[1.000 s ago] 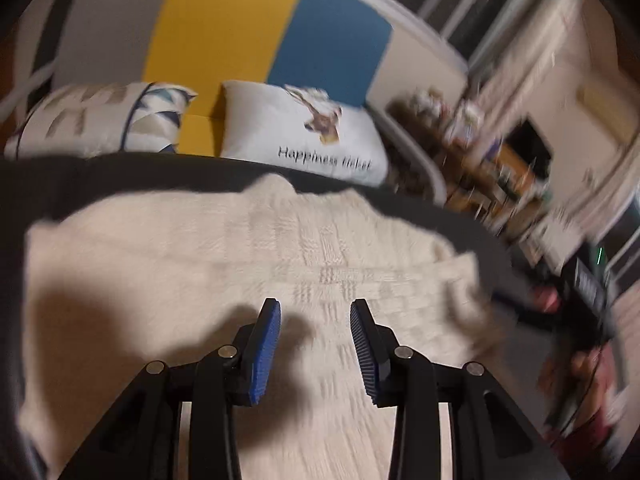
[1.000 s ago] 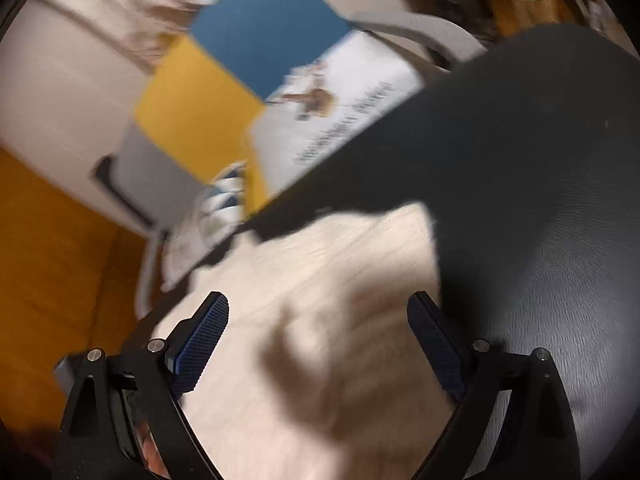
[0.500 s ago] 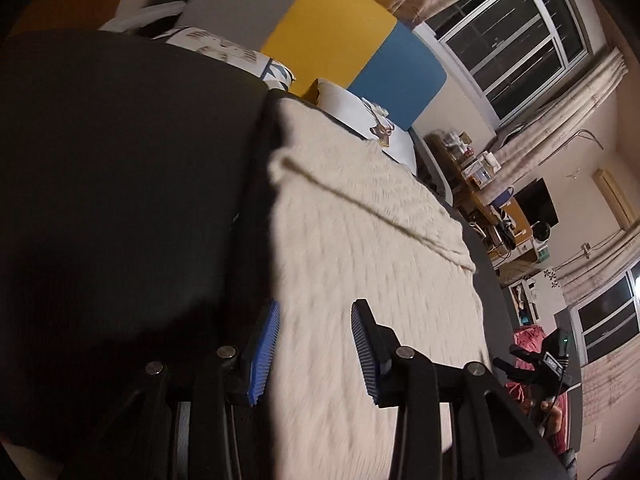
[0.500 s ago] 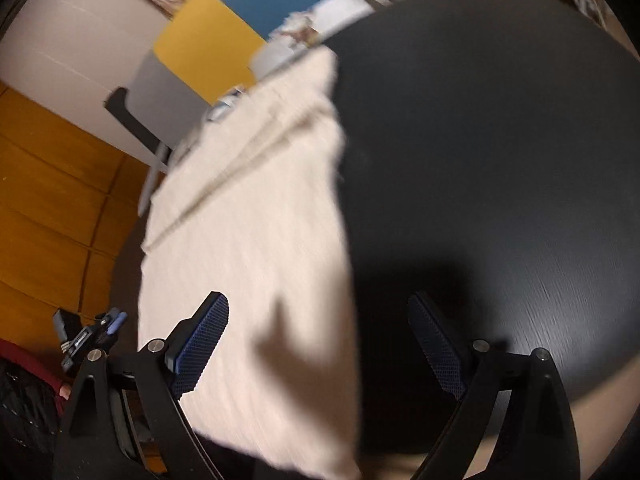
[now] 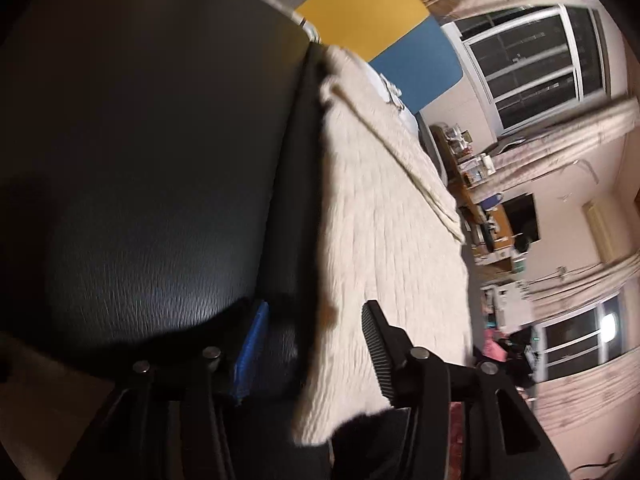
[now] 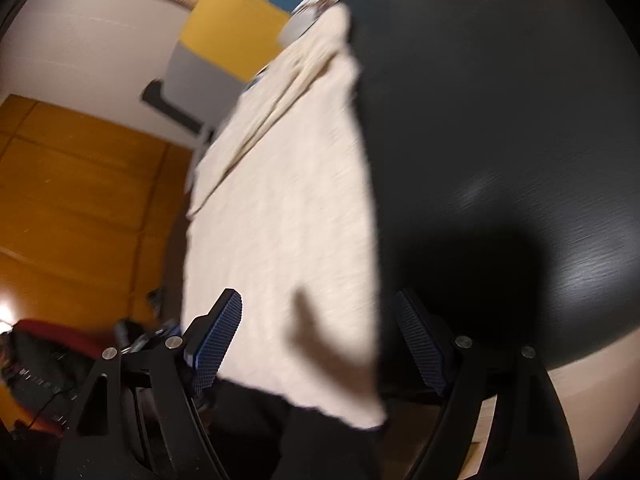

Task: Fold clothes

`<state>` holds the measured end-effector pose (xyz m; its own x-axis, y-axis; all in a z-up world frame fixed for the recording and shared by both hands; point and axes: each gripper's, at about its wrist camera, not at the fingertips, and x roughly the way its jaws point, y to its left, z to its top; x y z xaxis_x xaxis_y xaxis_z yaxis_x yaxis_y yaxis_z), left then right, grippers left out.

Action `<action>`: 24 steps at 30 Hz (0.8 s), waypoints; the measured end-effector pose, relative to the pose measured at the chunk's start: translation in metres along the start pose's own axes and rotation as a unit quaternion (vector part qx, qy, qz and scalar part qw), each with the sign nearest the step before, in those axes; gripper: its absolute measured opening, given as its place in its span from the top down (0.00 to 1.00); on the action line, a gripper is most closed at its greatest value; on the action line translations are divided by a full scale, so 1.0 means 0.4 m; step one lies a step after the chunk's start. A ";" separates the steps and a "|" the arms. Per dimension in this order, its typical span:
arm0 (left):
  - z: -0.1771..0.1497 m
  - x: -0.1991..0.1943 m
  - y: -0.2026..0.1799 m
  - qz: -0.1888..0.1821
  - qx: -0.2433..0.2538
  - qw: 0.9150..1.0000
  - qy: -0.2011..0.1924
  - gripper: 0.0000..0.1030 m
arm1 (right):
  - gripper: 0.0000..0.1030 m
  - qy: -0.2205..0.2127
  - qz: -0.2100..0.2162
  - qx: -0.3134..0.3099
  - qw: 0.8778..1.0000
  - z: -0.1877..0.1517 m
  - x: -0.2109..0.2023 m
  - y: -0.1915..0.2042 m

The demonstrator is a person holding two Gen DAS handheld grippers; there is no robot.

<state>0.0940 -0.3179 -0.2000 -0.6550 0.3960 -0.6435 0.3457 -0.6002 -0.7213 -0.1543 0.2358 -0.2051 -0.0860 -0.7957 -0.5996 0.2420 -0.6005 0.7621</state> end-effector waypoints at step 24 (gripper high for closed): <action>0.001 0.089 0.030 -0.175 -0.077 0.979 0.066 0.42 | 0.13 0.040 0.075 -0.024 0.996 -0.018 0.084 0.033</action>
<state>0.0745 -0.3112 -0.2316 -0.6624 0.6511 -0.3705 0.2192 -0.3045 -0.9269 -0.1471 0.2018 -0.2170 0.0317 -0.8661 -0.4990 0.2924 -0.4693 0.8332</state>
